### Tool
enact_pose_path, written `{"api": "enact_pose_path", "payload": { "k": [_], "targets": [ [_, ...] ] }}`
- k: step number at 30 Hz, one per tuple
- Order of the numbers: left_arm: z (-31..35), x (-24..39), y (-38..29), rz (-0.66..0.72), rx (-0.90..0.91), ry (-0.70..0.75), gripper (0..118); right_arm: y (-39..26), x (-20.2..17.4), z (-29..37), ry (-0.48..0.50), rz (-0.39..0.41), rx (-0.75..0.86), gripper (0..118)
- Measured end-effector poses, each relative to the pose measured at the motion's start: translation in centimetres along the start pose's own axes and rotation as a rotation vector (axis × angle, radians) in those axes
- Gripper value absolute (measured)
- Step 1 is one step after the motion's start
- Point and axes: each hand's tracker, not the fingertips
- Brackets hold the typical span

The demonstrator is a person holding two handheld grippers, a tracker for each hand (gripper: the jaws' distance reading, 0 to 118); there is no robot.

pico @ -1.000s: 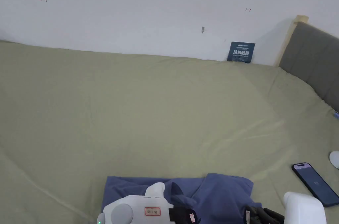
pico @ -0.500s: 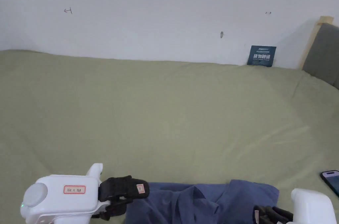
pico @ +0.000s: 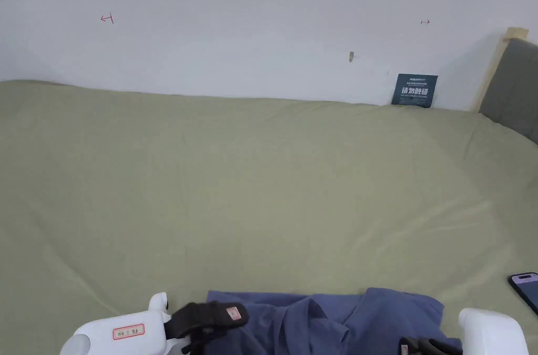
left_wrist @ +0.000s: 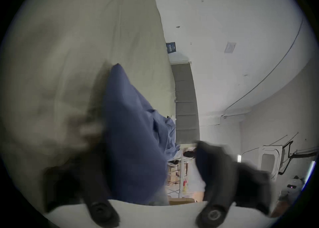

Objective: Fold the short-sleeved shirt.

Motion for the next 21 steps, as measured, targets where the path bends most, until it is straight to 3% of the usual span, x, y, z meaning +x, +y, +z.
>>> {"api": "enact_pose_path", "payload": {
  "k": [1, 3, 5, 11, 15, 21],
  "targets": [
    [0.0, -0.8, 0.1, 0.014, 0.001, 0.023, 10, -0.1, 0.1, 0.1, -0.003, 0.000, -0.001, 1],
    [0.3, -1.5, -0.2, 0.014, 0.041, 0.105, 10, -0.5, 0.3, 0.1, -0.008, -0.001, -0.003, 1],
    [1.1, -1.8, -0.3, 0.039, 0.050, 0.056, 10, -0.7, 0.4, 0.1, -0.016, -0.008, -0.008, 1],
    [3.2, 1.9, 0.4, -0.060, 0.023, 0.213, 10, -1.2, 0.3, -0.2, -0.025, -0.018, -0.023, 1],
    [6.9, 5.8, 1.3, -0.152, 0.076, 0.197, 10, -1.2, -0.2, -0.6, -0.008, -0.025, -0.025, 1],
    [15.6, 13.8, 1.7, -0.346, 0.164, 0.586, 10, -1.1, -1.5, -1.9, 0.036, 0.010, -0.046, 1]
  ]
}}
